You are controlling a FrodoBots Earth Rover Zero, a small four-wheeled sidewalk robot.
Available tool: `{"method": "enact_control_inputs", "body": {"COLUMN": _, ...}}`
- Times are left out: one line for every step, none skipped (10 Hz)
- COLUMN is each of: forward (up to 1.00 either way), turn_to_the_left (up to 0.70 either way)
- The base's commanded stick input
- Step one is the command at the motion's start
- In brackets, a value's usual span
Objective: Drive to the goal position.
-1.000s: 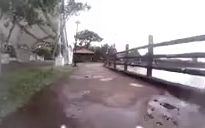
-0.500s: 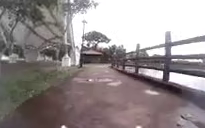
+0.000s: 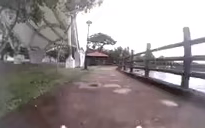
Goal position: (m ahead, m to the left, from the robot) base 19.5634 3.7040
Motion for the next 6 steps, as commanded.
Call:
{"method": "enact_control_inputs", "body": {"forward": 1.0, "turn_to_the_left": 0.1}}
{"method": "enact_control_inputs", "body": {"forward": 1.0, "turn_to_the_left": 0.1}}
{"method": "enact_control_inputs", "body": {"forward": 1.0, "turn_to_the_left": 0.1}}
{"method": "enact_control_inputs", "body": {"forward": 1.0, "turn_to_the_left": 0.1}}
{"method": "enact_control_inputs", "body": {"forward": 1.0, "turn_to_the_left": 0.1}}
{"method": "enact_control_inputs", "body": {"forward": 1.0, "turn_to_the_left": 0.1}}
